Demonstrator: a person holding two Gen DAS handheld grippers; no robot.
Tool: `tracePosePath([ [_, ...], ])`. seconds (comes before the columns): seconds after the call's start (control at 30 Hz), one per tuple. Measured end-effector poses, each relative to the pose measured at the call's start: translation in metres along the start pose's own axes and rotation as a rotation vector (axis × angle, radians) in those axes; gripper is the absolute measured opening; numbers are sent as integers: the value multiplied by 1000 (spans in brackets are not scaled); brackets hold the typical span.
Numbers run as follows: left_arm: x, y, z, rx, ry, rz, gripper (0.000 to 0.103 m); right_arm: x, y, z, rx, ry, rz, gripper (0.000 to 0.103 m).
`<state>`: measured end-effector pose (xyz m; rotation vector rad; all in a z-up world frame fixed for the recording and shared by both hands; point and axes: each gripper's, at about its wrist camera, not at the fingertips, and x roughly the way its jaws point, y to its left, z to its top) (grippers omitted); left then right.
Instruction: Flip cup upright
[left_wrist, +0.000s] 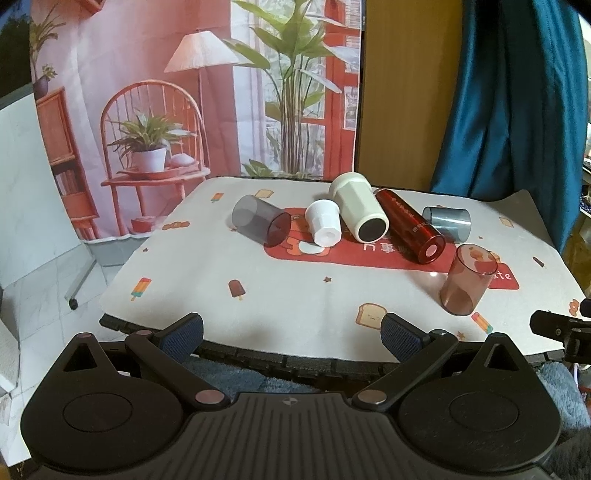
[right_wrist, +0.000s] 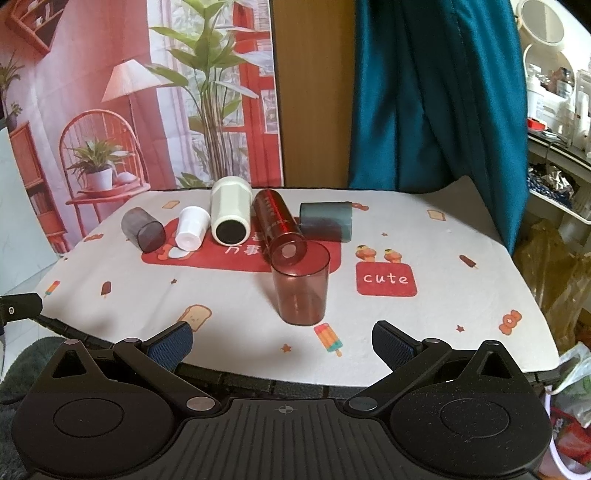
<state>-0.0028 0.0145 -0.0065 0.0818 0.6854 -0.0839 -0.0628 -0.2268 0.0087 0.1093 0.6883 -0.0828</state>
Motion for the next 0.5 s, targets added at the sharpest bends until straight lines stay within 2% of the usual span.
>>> tracePosePath([
  [0.5, 0, 1, 0, 4, -5, -1, 103, 0, 1, 0, 0, 0, 0, 103],
])
